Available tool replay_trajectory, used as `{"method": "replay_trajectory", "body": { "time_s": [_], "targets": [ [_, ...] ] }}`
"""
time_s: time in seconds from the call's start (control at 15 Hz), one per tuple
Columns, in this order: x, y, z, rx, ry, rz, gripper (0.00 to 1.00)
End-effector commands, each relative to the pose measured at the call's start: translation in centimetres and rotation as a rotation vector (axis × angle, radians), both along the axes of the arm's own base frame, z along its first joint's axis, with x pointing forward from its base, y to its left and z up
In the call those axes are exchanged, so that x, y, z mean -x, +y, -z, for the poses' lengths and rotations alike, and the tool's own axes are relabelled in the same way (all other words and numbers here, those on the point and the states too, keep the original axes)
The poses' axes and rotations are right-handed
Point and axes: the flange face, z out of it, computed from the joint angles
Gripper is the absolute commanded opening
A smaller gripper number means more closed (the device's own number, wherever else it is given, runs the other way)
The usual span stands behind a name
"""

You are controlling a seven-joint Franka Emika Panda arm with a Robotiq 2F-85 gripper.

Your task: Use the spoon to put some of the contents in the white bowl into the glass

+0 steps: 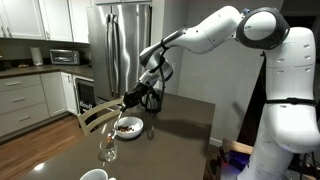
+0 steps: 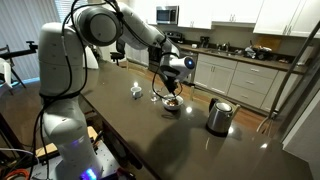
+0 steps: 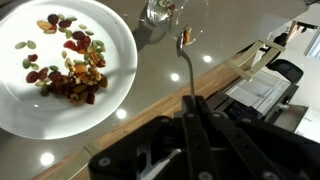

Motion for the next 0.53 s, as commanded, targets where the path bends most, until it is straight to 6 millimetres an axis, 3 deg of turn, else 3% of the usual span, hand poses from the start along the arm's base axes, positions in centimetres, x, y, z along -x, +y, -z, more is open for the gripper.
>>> {"method": "replay_trajectory", "body": {
  "time_s": [0.0, 0.47],
  "targets": [
    [0.3, 0.9, -1.5, 0.052, -0.014, 0.002, 0.05],
    [0.4, 2.4, -2.5, 0.126, -0.036, -0.026, 0.05]
  ]
}}
